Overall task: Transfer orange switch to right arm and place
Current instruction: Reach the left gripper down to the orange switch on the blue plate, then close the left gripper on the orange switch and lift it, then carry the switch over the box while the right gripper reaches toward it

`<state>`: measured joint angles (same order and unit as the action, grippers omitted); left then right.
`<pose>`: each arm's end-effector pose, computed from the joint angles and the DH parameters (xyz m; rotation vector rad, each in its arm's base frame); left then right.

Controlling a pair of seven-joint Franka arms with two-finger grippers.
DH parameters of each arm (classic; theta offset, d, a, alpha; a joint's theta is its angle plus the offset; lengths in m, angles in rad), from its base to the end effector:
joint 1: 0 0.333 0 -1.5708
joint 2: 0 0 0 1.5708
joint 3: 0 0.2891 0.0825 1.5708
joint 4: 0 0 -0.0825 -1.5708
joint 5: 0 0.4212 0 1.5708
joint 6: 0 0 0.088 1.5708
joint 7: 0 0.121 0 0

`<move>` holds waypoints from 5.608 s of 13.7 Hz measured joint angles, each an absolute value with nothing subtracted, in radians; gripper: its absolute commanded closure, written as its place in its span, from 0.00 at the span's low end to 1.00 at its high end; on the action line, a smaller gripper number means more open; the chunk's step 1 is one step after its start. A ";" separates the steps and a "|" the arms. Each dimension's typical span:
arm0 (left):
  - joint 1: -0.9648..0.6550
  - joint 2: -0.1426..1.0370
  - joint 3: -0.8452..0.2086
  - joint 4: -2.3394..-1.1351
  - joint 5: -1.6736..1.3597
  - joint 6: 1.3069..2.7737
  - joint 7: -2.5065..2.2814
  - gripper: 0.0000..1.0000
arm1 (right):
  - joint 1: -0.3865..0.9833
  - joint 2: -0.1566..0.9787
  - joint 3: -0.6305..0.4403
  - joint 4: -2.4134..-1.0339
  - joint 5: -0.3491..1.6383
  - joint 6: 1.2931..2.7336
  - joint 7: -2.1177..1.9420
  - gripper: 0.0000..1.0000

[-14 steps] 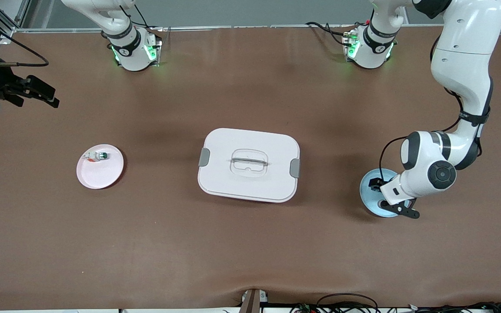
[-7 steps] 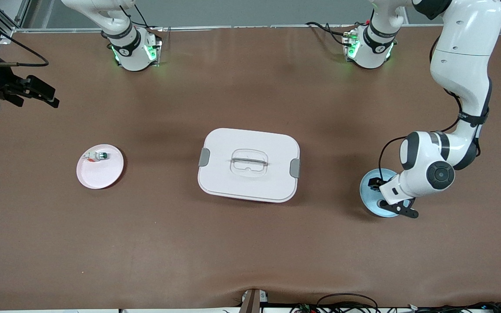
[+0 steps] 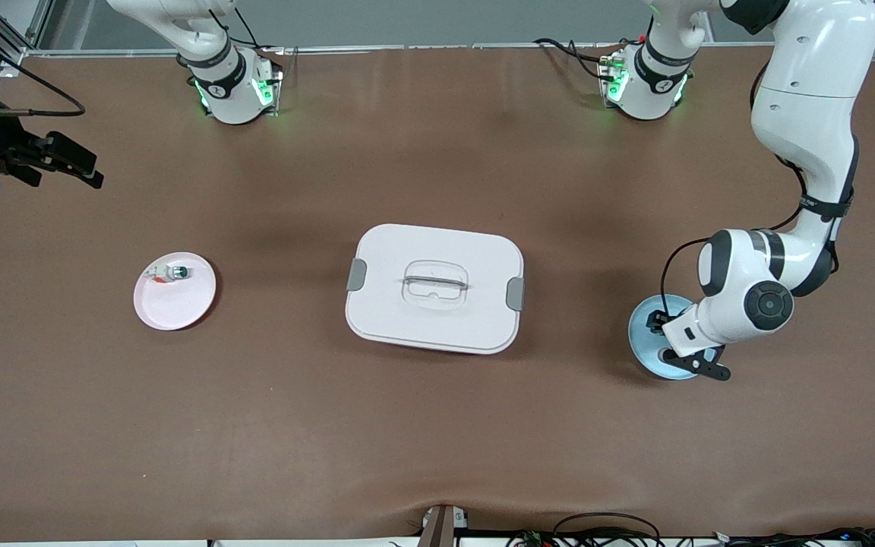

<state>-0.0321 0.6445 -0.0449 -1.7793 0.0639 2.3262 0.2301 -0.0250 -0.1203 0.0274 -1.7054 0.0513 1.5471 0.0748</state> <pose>0.6530 -0.0484 0.1229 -3.0818 0.5377 0.1527 0.5529 0.0083 0.5822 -3.0924 0.1120 0.0617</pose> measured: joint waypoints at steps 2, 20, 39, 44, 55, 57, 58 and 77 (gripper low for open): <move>-0.032 0.639 -0.045 -1.779 0.064 2.326 0.230 0.76 | -0.025 -0.120 0.027 -1.705 0.051 1.547 0.075 0.00; -0.032 0.434 -0.151 -1.639 0.060 2.007 -0.223 0.77 | -0.041 -0.110 0.027 -1.706 0.051 1.529 0.077 0.00; -0.037 0.388 -0.384 -1.424 -0.198 1.939 -1.293 0.79 | -0.100 0.198 0.026 -1.638 0.038 1.468 0.024 0.00; -0.057 0.388 -0.427 -1.421 -0.198 1.999 -1.662 0.79 | -0.107 0.208 0.031 -1.626 0.098 1.482 0.018 0.00; -0.236 0.435 -0.429 -1.422 -0.198 2.183 -1.933 0.79 | 0.029 0.053 0.057 -1.846 0.719 1.807 -0.080 0.00; -0.258 0.442 -0.429 -1.422 -0.198 2.194 -1.951 0.78 | 0.073 0.021 0.058 -1.923 0.857 1.900 -0.171 0.00; -0.270 0.446 -0.429 -1.422 -0.198 2.211 -1.965 0.77 | 0.093 0.008 0.058 -1.954 0.905 1.934 -0.216 0.00; -0.401 0.480 -0.423 -1.419 -0.198 2.393 -2.087 0.76 | 0.448 0.041 0.058 -2.034 1.204 2.468 -0.343 0.00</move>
